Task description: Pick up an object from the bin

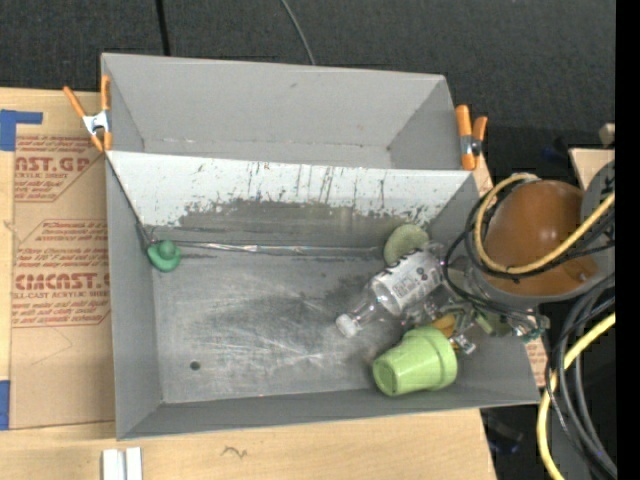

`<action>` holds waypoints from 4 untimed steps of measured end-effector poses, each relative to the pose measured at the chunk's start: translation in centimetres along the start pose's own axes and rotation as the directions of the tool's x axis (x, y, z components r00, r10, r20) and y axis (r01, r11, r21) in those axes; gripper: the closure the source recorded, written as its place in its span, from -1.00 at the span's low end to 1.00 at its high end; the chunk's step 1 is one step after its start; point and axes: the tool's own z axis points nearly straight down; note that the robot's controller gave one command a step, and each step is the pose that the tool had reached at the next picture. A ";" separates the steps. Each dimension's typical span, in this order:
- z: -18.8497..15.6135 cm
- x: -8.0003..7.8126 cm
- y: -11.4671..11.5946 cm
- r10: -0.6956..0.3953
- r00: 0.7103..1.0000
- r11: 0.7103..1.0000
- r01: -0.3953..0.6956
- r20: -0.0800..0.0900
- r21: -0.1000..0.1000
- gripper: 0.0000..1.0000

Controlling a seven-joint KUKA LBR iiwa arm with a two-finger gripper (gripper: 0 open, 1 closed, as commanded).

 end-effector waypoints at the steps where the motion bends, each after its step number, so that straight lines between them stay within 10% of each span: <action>1: -0.4 0.0 0.0 0.000 1.000 1.000 0.000 -0.008 -0.006 1.00; 4: -2.7 0.0 0.1 0.000 1.000 1.000 0.000 -0.021 -0.017 1.00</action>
Offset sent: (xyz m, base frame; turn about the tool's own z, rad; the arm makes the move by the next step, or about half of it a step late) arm -0.0001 0.0000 0.0214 0.0002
